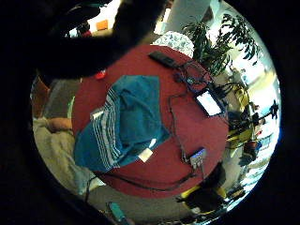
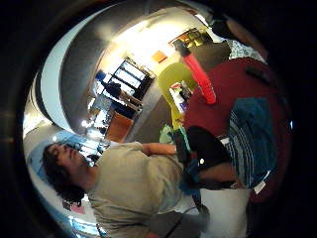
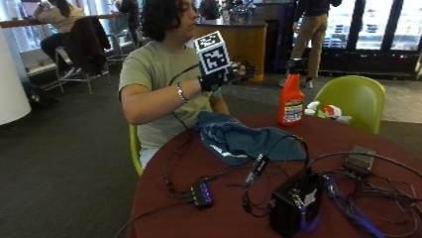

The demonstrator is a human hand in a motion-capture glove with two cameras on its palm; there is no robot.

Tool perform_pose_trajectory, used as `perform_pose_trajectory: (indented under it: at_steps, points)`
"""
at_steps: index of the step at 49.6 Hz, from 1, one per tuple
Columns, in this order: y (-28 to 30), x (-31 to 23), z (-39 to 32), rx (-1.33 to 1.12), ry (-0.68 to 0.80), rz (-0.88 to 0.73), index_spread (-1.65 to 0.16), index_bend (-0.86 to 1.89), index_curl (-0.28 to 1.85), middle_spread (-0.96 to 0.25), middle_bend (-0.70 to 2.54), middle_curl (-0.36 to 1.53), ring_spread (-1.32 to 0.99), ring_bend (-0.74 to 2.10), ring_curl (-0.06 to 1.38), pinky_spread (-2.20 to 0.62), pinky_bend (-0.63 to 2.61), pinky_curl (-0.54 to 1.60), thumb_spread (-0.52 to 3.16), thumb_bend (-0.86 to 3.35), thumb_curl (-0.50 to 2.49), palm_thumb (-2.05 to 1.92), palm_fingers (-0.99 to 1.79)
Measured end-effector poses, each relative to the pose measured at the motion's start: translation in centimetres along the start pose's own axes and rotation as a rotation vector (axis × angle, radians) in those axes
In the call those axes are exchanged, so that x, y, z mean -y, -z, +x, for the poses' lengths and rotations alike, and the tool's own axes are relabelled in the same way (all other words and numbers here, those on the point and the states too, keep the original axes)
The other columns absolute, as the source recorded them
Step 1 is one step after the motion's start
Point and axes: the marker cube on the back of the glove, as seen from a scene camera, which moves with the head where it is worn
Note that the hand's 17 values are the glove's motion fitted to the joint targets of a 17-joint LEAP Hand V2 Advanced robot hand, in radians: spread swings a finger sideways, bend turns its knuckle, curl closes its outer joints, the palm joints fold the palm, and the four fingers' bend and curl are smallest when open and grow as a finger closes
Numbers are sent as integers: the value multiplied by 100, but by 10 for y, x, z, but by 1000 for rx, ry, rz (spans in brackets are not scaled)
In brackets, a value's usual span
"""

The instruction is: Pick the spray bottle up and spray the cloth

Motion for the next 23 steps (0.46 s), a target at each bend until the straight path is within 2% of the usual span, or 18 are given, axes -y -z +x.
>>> perform_pose_trajectory:
  at_steps: [16, 23]
  points:
    - [-17, -4, -19, -140, 87, -112, -41, 16, 31, -9, 17, 32, -12, 35, 35, 22, 20, 32, 112, -2, 41, 63, 40]
    - [-19, 1, -29, -135, 116, -109, -41, 14, 30, -8, 17, 31, -11, 37, 35, 22, 21, 33, 112, -3, 39, 60, 37]
